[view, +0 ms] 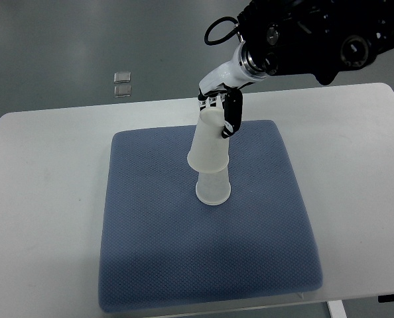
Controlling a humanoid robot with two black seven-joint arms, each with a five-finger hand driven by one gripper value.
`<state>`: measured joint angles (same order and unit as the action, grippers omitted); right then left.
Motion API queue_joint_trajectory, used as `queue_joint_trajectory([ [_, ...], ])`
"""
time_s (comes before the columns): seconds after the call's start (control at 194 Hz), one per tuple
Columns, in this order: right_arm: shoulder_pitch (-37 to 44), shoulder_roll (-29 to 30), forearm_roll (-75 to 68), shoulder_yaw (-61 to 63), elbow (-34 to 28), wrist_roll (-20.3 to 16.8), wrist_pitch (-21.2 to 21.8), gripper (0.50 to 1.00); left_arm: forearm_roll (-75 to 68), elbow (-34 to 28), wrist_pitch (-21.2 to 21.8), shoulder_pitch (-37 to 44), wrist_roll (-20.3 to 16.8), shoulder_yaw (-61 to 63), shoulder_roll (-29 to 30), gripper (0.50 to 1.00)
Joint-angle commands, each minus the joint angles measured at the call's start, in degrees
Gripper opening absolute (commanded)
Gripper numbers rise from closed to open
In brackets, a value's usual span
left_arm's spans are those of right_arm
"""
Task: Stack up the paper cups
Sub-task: 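Lower the held cup onto the cup on the mat with the right hand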
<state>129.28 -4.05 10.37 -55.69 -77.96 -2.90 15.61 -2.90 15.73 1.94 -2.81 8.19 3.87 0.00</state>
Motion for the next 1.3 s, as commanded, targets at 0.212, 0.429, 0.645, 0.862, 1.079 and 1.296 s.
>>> queue_joint_trajectory([
  [0.212, -0.44, 0.19, 0.00, -0.39, -0.26, 0.00, -0.84, 0.668, 0.00, 0.00, 0.00, 0.00, -0.02, 0.00, 0.00, 1.000],
  [0.429, -0.88, 0.63, 0.00, -0.39, -0.26, 0.00, -1.28, 0.674, 0.00, 0.00, 0.00, 0.00, -0.02, -0.09, 0.00, 1.000],
  [0.645, -1.58, 1.06, 0.00, -0.91, -0.17, 0.00, -2.07, 0.676, 0.00, -0.09, 0.00, 0.00, 0.07, -0.09, 0.00, 1.000],
  [0.862, -2.37, 1.50, 0.09, -1.00, -0.26, -0.09, -2.95, 0.680, 0.00, -0.17, 0.00, 0.00, -0.02, -0.09, 0.00, 1.000],
  [1.079, -3.07, 2.38, 0.09, -1.88, -0.26, -0.09, -4.09, 0.686, 0.00, -0.26, 0.00, 0.00, -0.02, -0.09, 0.00, 1.000],
  [1.296, -3.95, 2.73, 0.09, -2.06, -0.17, -0.09, -4.88, 0.721, 0.00, -0.26, 0.00, 0.00, -0.02, -0.09, 0.00, 1.000],
])
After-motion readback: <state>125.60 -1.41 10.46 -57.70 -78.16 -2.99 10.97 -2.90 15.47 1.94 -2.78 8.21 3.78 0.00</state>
